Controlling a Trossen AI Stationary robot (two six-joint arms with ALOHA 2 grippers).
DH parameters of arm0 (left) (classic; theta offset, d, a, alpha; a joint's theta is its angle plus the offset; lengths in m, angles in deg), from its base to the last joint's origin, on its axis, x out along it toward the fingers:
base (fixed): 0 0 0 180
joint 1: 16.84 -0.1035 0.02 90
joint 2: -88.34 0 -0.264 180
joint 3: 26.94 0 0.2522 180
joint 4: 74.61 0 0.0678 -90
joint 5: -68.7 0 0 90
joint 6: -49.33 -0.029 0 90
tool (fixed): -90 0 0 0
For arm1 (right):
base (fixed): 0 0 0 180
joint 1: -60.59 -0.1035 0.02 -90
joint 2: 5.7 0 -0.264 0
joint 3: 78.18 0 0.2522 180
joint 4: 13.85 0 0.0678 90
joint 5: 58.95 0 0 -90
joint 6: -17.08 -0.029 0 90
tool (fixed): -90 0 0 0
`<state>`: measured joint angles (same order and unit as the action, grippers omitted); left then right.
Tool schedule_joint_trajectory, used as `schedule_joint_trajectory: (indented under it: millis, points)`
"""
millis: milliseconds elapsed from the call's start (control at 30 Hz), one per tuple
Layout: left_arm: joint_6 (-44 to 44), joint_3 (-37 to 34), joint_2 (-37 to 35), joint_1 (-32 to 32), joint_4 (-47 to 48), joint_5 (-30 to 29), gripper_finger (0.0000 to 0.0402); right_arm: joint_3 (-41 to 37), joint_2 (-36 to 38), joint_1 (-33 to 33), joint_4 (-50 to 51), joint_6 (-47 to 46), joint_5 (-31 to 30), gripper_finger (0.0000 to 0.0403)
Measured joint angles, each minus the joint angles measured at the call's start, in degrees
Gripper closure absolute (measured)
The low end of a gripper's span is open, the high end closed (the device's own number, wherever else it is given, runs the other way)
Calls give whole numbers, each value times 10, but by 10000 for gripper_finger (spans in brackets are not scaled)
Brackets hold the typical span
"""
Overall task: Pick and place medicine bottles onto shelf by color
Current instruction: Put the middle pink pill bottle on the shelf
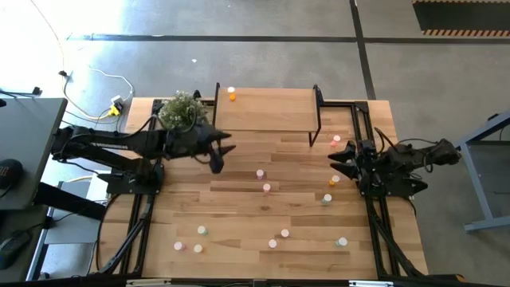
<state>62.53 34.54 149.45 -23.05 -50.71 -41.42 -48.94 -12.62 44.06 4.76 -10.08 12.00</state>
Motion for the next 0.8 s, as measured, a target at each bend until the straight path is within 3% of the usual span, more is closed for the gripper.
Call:
schedule_joint_trajectory:
  millis: [167, 267, 467, 800]
  points:
    - [28, -48, -11, 52, -27, 0, 206, 89, -89, 0, 135, 31, -2, 210]
    - [42, -70, -13, 83, -44, -2, 206, 97, -146, 0, 160, 32, -15, 210]
    - [47, -88, -14, 142, -75, -17, 206, 97, -258, 0, 142, 37, -19, 210]
    - [17, -88, -41, 188, -69, -54, 206, 98, -403, 0, 2, 63, 12, 210]
